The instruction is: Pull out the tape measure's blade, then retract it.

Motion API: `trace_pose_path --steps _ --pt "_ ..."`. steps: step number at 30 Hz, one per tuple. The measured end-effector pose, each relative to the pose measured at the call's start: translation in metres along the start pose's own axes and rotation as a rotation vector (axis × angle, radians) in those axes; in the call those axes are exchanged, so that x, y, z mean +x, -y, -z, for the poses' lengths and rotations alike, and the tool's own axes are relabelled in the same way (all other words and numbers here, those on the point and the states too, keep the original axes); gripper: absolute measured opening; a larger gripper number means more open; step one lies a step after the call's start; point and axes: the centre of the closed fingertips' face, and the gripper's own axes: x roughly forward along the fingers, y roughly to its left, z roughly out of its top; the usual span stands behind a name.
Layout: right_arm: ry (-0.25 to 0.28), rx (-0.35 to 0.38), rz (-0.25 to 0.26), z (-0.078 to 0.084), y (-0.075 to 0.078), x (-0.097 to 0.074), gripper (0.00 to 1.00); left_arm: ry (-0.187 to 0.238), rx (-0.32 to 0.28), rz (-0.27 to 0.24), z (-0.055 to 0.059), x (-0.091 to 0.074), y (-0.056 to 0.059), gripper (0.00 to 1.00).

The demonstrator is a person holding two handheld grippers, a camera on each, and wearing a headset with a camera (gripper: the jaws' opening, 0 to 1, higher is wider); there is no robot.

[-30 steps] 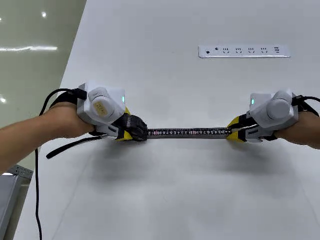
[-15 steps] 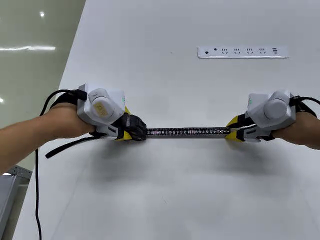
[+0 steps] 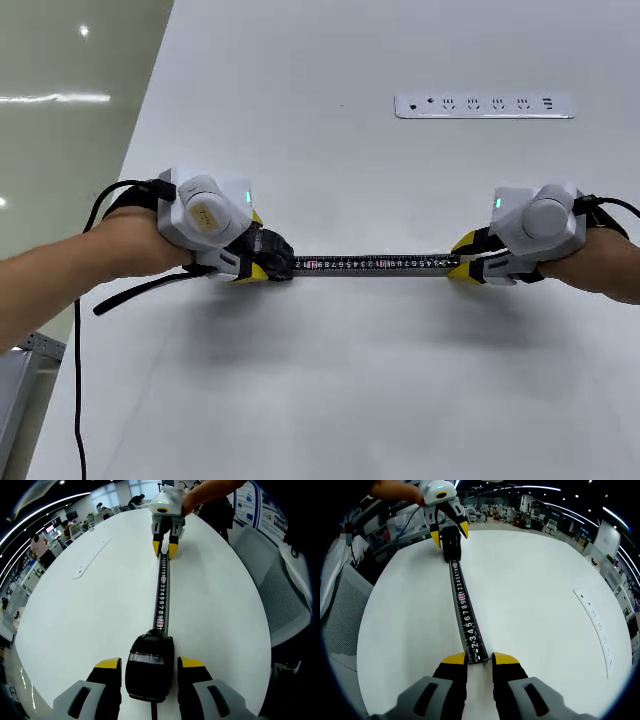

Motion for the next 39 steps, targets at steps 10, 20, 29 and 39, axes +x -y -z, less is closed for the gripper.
trace_pose_path --steps 10,20,29,39 --pt "0.002 0.038 0.03 0.001 0.001 -0.008 0.23 0.022 -0.073 -0.037 0.003 -0.007 -0.001 0.47" --pt "0.021 0.109 0.067 0.001 -0.001 -0.017 0.28 0.043 -0.158 -0.095 0.006 -0.015 -0.002 0.51" --pt "0.034 0.149 0.089 0.0 -0.003 -0.02 0.32 0.072 -0.224 -0.129 0.005 -0.021 -0.001 0.55" --pt "0.054 0.237 0.139 -0.003 -0.006 -0.029 0.38 0.113 -0.348 -0.195 0.006 -0.032 0.004 0.6"
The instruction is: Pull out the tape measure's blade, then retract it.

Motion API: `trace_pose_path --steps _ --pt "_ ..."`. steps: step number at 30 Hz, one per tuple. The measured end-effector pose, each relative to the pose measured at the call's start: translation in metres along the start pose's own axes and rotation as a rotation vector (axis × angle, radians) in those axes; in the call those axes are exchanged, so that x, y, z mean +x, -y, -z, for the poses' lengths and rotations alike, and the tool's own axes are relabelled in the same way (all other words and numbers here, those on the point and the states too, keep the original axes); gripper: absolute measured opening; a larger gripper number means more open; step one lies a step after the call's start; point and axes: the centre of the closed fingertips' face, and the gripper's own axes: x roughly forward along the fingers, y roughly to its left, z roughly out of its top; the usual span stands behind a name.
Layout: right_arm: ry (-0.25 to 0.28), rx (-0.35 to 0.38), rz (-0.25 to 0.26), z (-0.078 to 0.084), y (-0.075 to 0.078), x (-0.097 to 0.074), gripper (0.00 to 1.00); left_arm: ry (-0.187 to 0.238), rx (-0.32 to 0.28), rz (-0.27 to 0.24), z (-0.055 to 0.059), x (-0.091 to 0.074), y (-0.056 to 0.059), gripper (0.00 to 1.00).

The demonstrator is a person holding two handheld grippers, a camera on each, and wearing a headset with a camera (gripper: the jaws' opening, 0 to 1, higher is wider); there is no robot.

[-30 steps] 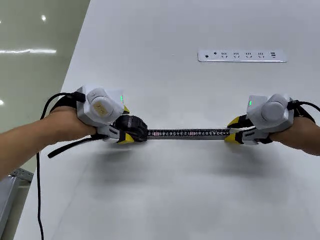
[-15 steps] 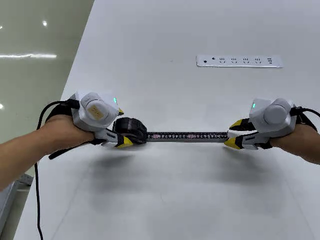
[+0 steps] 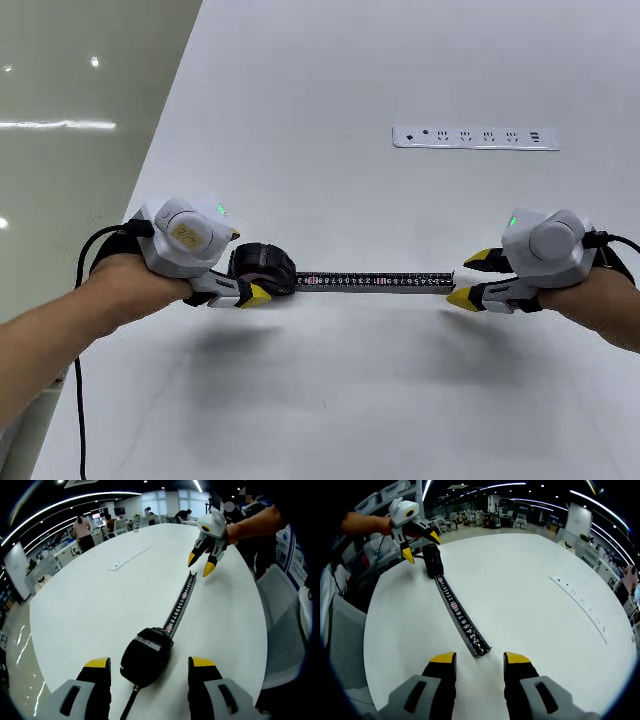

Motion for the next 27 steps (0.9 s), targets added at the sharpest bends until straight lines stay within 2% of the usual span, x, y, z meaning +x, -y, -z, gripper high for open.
trace_pose_path --steps 14,24,27 --pt "0.028 0.093 0.054 -0.001 -0.01 -0.013 0.46 0.046 -0.128 -0.081 0.001 -0.021 0.003 0.63" --pt "0.048 0.152 0.084 0.002 -0.017 -0.022 0.5 0.071 -0.194 -0.124 -0.001 -0.032 0.011 0.66" --pt "0.051 0.169 0.092 0.003 -0.018 -0.024 0.52 0.074 -0.213 -0.135 0.001 -0.033 0.011 0.68"
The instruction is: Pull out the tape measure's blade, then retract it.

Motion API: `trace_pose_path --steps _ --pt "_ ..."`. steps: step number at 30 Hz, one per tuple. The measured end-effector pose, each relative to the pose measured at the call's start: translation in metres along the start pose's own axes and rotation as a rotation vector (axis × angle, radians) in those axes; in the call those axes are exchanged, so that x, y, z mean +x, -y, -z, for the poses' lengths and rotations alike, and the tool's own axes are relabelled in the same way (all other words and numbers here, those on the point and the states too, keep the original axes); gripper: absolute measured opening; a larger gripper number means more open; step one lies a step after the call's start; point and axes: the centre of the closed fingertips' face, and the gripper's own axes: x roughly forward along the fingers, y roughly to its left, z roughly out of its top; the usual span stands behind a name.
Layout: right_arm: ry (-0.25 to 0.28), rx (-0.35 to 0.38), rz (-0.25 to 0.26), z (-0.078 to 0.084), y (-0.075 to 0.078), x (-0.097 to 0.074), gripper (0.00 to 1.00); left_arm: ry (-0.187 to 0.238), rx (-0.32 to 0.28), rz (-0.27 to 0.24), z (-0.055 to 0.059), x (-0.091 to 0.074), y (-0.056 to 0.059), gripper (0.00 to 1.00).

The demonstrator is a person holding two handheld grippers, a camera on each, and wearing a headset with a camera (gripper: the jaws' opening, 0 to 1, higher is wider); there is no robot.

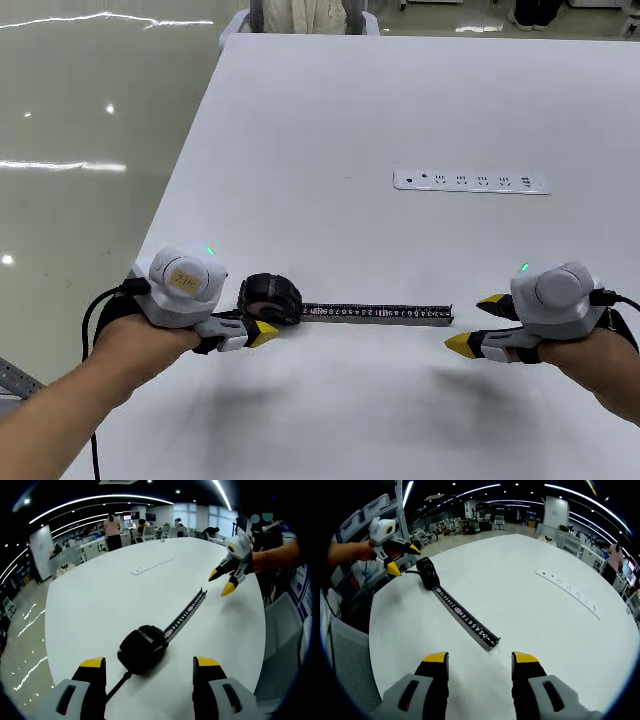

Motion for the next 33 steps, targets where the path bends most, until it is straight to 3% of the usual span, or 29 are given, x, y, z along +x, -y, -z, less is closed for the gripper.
trace_pose_path --steps 27,33 --pt "0.049 0.098 0.054 0.002 -0.017 -0.02 0.64 0.037 -0.101 -0.068 0.008 -0.022 0.012 0.75" --pt "0.063 0.117 0.075 -0.002 -0.027 -0.031 0.66 0.049 -0.137 -0.094 0.015 -0.036 0.017 0.76"
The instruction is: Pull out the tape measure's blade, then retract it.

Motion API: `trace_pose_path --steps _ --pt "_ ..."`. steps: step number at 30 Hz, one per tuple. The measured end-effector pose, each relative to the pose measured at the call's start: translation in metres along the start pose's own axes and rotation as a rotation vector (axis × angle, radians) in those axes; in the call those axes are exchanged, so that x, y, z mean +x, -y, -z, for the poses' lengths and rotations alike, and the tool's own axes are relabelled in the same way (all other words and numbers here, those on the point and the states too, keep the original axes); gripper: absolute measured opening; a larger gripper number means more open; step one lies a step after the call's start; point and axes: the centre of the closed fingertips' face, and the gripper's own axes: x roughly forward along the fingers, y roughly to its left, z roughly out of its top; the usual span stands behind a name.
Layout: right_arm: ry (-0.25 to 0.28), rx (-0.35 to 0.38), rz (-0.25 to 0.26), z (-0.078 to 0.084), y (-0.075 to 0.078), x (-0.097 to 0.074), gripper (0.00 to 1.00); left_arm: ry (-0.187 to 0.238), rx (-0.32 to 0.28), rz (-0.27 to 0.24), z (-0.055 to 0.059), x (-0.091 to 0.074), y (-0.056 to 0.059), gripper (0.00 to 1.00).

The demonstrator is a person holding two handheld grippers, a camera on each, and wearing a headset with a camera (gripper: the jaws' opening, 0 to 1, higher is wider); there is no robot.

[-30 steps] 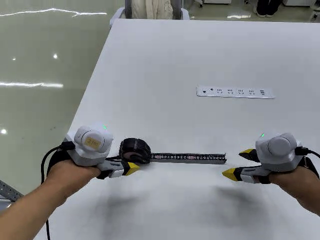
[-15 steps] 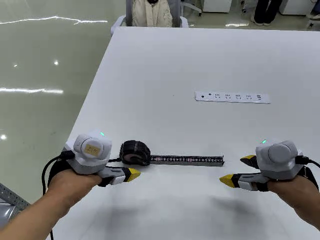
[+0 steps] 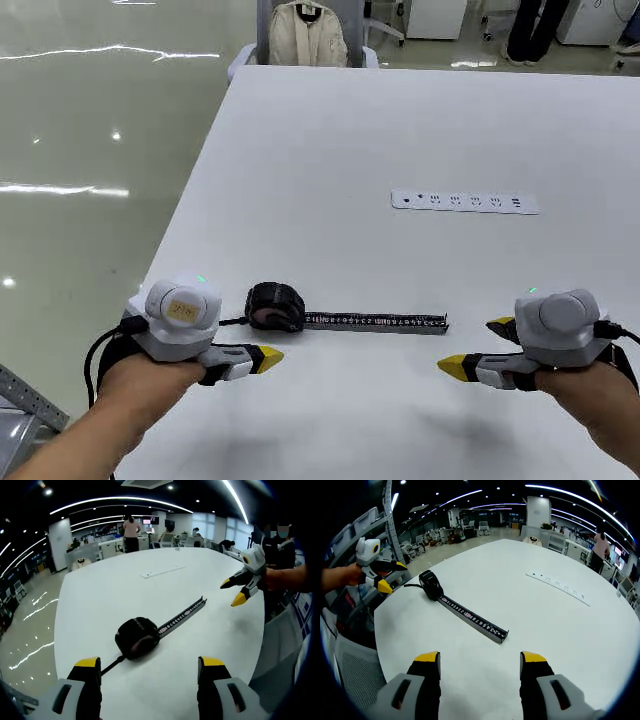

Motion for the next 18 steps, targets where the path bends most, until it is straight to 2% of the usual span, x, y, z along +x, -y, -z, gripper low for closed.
trace_pose_path --steps 18 --pt "0.021 0.035 0.036 0.006 -0.02 -0.025 0.7 0.026 -0.054 -0.031 0.012 -0.029 0.01 0.81"
